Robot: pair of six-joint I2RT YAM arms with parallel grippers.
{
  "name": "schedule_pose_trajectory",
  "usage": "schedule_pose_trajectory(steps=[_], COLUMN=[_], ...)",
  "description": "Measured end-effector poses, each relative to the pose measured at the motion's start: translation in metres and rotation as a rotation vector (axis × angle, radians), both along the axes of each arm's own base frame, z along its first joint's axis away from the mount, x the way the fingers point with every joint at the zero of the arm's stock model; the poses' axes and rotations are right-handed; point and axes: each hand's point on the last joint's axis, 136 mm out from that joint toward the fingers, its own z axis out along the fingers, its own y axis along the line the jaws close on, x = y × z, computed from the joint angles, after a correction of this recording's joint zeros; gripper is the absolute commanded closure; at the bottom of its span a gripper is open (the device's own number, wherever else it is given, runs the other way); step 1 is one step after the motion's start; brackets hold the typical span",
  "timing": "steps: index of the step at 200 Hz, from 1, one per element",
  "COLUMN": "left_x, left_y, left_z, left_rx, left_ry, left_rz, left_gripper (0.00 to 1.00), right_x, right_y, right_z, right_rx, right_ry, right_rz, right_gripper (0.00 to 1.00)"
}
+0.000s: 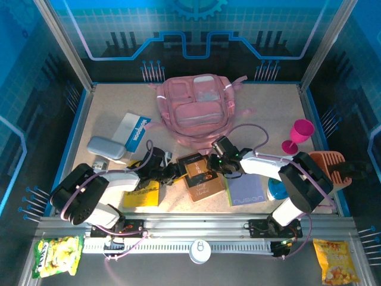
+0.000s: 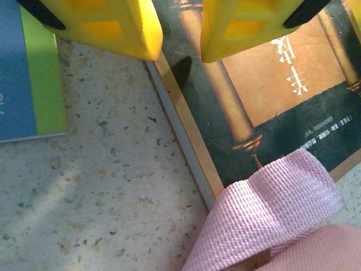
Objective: Pack the student bag
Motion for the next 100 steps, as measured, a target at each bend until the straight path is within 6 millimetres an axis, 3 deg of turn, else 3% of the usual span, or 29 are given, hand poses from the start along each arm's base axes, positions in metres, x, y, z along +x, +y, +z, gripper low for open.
schedule_pose_trajectory(steps=[100], left_x=[0.0028], left_y=[0.0042], left_z=[-0.0057], left_rx=[0.055], left_ry=[0.013], left_rz=[0.053], left_gripper=[0.45], right_x=[0.0003], right_y=[-0.0033], right_z=[-0.0036], right_rx=[0.012], right_ry=[0.023], right_rz=[-0.043], right_gripper=[0.68])
